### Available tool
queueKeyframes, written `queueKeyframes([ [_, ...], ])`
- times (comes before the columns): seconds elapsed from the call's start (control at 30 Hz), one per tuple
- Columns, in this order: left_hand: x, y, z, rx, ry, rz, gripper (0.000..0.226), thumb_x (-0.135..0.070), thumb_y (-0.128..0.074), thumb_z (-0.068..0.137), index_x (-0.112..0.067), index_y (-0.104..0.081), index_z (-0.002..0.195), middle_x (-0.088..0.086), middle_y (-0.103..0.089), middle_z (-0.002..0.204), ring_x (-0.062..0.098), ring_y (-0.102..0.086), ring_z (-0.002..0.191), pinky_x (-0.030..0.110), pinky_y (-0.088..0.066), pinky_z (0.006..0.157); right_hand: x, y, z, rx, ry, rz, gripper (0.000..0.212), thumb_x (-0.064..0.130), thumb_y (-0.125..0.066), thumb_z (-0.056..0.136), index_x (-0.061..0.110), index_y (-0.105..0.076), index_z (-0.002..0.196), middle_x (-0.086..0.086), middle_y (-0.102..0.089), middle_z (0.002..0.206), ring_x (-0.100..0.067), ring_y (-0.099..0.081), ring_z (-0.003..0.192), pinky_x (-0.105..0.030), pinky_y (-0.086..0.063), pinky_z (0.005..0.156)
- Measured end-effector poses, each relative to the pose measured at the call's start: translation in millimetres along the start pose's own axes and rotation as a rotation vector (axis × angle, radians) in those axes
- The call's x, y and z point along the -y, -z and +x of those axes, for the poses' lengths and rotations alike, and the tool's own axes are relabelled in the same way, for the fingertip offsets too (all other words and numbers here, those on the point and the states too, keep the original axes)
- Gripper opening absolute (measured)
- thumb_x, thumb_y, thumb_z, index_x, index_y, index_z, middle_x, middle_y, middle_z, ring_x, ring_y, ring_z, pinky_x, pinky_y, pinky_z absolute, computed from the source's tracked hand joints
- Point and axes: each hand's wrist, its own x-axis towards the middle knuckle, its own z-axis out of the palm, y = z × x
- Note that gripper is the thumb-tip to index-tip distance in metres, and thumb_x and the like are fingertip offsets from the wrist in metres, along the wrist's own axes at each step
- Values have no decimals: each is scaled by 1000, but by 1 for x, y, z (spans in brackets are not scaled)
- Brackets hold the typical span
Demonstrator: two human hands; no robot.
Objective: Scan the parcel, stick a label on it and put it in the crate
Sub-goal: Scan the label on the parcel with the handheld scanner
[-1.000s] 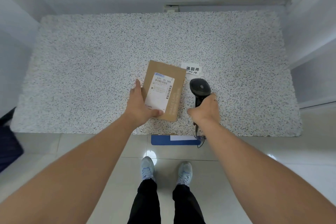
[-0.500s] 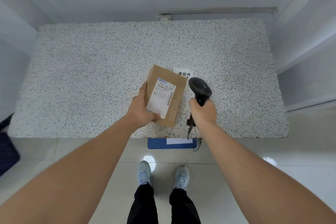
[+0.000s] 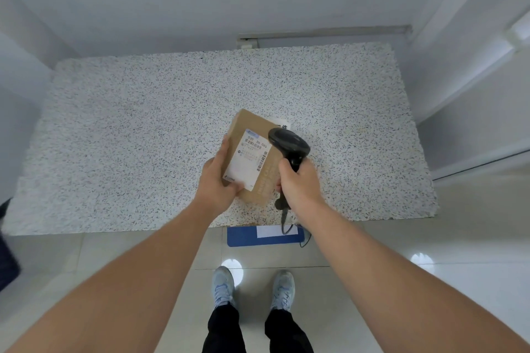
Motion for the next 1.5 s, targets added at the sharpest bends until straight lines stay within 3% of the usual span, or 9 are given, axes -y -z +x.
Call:
queueKeyframes([
  [0.1,0,-6,4,-98,3,-44,116,0,-75,82,-60,-7,155,7,-46,134,26,-56,119,50,-56,96,3,-2,-5,30,-7,19,18,37,-57,91,21,-61,99,-2,-61,74,-12,-61,59,-19,-52,46],
  [0.33,6,-16,9,-199,-4,-67,110,-6,-76,85,-51,-9,159,8,-43,136,23,-51,124,44,-51,104,6,-12,-8,131,29,-26,16,41,-55,95,26,-59,99,3,-63,74,-3,-64,60,-22,-53,57],
  [0.47,6,-17,13,-211,3,-65,108,-7,-75,86,-51,-9,159,6,-42,136,14,-48,116,9,-39,85,13,-15,-7,142,-27,-21,19,41,-54,100,22,-57,101,-1,-64,79,1,-63,53,-28,-51,60],
  [0.53,5,-18,15,-217,18,-75,108,-8,-76,86,-54,-9,158,4,-41,135,12,-48,112,3,-35,75,15,-16,-8,145,-34,-8,20,38,-54,101,18,-57,101,-3,-63,79,-4,-63,56,-24,-49,58],
  [0.87,3,-14,17,-200,42,-91,109,-10,-77,85,-58,-9,156,6,-40,136,7,-55,105,11,-44,77,14,-14,-6,135,-14,-14,23,40,-56,100,17,-59,105,-2,-62,79,-4,-64,58,-15,-48,48],
  [0.93,3,-12,17,-201,51,-97,109,-10,-77,85,-58,-10,156,7,-41,138,14,-56,111,29,-54,91,10,-11,-1,93,-2,-58,18,39,-57,100,22,-57,104,-2,-65,82,-8,-65,63,-17,-49,47],
  [1.03,3,-8,19,-195,96,-113,110,-8,-78,84,-56,-11,156,5,-42,142,23,-52,125,49,-50,106,2,-4,11,18,15,-149,18,29,-59,102,22,-52,116,-8,-69,97,-14,-66,72,-24,-52,54],
  [1.17,4,-5,21,-183,100,-123,110,-5,-79,84,-52,-13,158,0,-47,138,18,-52,120,43,-50,102,-7,8,30,-112,67,-271,26,22,-64,100,18,-47,120,-6,-67,100,-14,-67,73,-18,-48,48],
  [1.5,13,-2,22,-154,96,-210,108,0,-78,84,-46,-17,160,-23,-49,132,11,-51,125,29,-47,97,-23,20,67,-273,26,-565,27,28,-74,95,8,-68,112,-7,-71,99,-17,-68,78,-23,-51,58],
])
